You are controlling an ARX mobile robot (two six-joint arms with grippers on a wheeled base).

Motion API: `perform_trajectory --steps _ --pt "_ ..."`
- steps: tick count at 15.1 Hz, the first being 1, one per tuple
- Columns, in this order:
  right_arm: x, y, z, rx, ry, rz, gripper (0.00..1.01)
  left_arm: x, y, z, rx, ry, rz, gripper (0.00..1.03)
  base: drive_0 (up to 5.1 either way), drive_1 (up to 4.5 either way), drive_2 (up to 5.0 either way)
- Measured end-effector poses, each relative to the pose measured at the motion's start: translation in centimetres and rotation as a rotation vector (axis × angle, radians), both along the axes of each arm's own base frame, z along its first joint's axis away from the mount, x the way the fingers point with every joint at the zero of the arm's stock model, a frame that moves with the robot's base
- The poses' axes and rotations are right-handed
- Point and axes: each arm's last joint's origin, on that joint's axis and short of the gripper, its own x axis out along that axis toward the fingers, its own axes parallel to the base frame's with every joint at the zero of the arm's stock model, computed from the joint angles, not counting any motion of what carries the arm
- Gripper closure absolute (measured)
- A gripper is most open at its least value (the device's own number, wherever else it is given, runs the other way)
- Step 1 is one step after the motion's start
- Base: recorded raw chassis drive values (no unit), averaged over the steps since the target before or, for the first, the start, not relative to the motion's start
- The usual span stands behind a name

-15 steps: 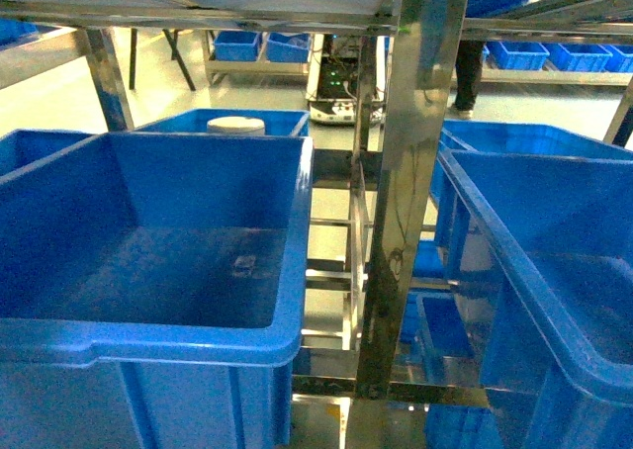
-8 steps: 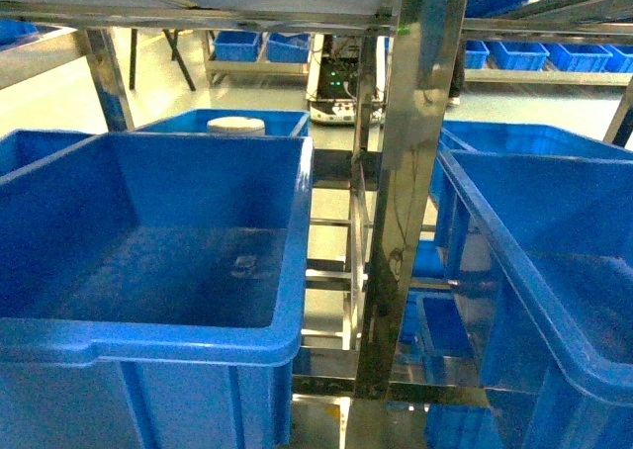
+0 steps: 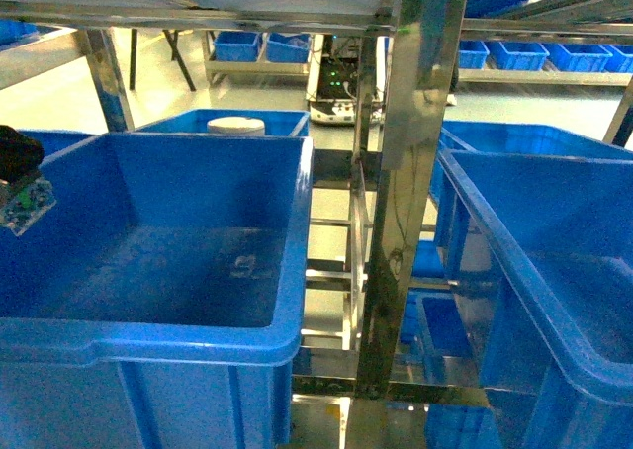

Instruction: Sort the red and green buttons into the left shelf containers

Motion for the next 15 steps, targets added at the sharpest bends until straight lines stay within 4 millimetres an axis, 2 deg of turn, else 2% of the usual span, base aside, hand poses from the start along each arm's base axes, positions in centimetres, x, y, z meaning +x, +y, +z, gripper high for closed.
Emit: perform_trajectory --steps 4,9,12,14,15 --pt "0.0 0.0 0.0 0.0 0.0 0.0 0.03 4.6 0.5 -2.1 0.067 0.059 0.001 0.78 0.0 0.0 0.0" --pt "0.0 0.0 0.0 0.0 0.0 0.0 0.03 8.8 0.2 -6.0 0.109 0.236 -0.019 0.78 0.0 0.0 0.0" --pt "0.0 0.0 0.0 -0.001 0.0 -0.001 0.03 10.4 0.9 -7.9 0.091 0.313 0.021 0.78 0.0 0.0 0.0" --pt "0.0 0.0 0.0 0.0 0.0 -0.001 0.03 11.0 1.3 -8.3 0.097 0.332 0.044 0.78 0.0 0.0 0.0" --pt "0.0 0.0 0.0 0.0 0.0 -0.001 0.03 11.3 1.3 -8.1 0.087 0.335 0.045 0.69 0.0 0.0 0.0"
